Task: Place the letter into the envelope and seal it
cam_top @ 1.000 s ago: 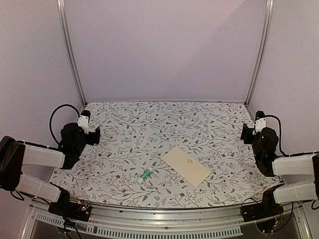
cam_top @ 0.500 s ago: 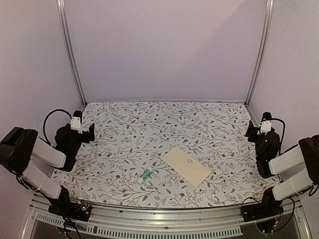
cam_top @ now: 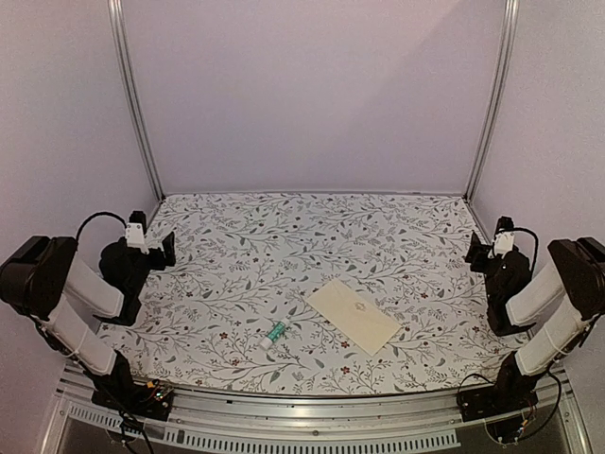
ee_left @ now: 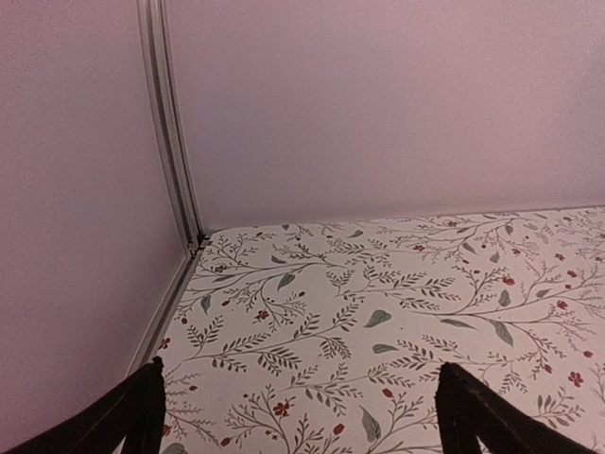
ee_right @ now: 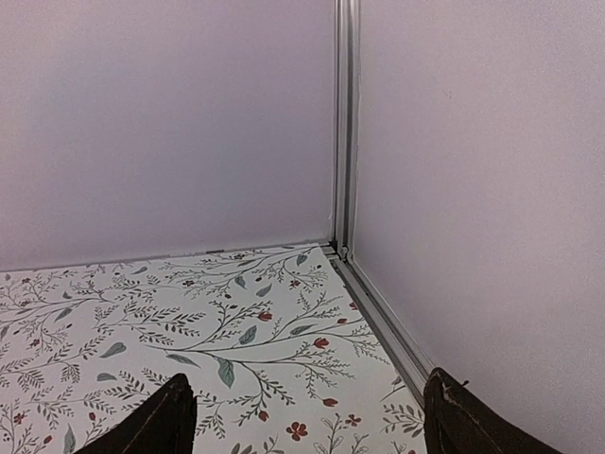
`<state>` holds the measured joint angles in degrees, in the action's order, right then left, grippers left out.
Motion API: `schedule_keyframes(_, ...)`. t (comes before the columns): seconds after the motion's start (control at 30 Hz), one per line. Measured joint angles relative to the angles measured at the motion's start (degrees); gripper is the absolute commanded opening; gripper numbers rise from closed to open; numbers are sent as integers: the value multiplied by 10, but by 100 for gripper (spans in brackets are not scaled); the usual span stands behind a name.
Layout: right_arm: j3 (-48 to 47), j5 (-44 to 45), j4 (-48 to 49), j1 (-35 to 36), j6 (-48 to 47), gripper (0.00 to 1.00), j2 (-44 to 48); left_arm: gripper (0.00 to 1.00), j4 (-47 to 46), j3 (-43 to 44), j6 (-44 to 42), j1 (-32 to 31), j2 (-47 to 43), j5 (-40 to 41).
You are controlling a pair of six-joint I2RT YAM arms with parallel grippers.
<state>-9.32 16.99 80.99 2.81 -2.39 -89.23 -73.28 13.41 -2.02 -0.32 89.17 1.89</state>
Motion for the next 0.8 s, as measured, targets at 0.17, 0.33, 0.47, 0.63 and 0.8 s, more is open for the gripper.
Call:
schedule_keyframes(0.17,-13,5,-3,0,3,99,0,100,-2,0,7,6,0,5)
schedule_keyframes(0.33,-16,5,-4,0,5,99,0,100,-2,0,10,6,0,5)
schedule_keyframes(0.47,-16,5,-5,0,8,99,0,100,-2,0,12,6,0,5)
schedule_keyframes(0.63,-16,5,-5,0,9,99,0,100,-2,0,12,6,0,5)
schedule_keyframes(0.8,-16,5,-5,0,10,99,0,100,-2,0,12,6,0,5)
